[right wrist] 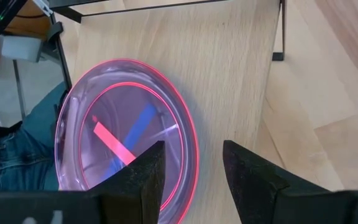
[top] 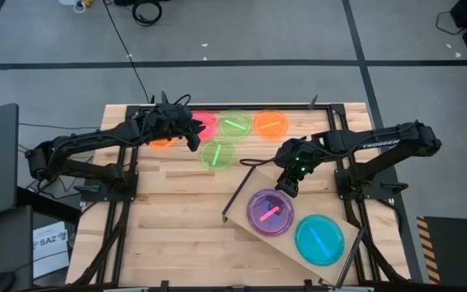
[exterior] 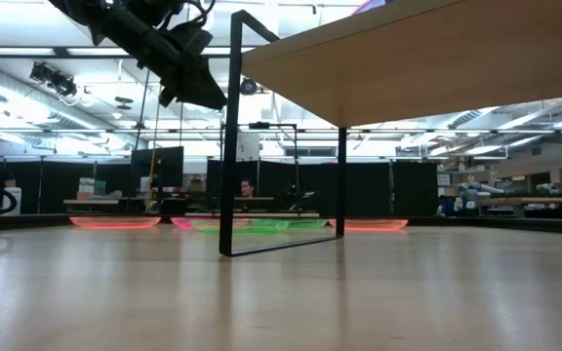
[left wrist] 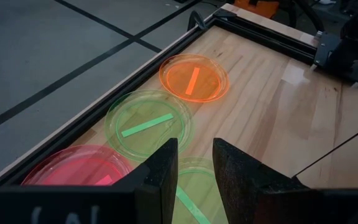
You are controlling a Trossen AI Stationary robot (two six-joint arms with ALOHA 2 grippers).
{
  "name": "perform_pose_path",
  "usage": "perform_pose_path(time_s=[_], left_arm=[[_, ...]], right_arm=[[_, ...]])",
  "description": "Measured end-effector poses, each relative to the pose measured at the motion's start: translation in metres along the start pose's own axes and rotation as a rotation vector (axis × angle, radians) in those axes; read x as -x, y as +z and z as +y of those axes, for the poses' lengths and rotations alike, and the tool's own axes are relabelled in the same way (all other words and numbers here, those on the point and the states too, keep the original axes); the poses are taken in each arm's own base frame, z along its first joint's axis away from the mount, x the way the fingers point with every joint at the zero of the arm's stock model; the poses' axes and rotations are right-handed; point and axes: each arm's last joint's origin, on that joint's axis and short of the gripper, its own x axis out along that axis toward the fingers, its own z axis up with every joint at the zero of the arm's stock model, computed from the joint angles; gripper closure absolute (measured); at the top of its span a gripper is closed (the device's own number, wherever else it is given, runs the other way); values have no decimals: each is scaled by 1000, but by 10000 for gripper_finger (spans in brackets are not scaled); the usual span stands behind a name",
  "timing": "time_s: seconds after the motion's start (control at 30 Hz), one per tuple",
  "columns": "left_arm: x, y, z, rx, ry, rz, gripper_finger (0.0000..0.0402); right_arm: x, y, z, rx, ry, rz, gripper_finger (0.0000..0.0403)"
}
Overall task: Place and stack plates onto a shelf
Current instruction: Stack the bottom transparent green plate on the transparent blue plate on the shelf
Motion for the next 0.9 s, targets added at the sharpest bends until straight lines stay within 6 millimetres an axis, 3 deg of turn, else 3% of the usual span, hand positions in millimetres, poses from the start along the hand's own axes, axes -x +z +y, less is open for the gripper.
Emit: perform_pose_path(time_s=[0.3,0.6,0.9], left_arm=[[0,-5,-5,-87,-103,60,294],[-2,-21,-25,-331,-194,158,294],[-29,-44,-41,-469,-249,274,294]], right_arm=[[0,0,0,0,0,0,236],[0,0,0,0,0,0,236],[0,0,0,0,-2,-2,236]])
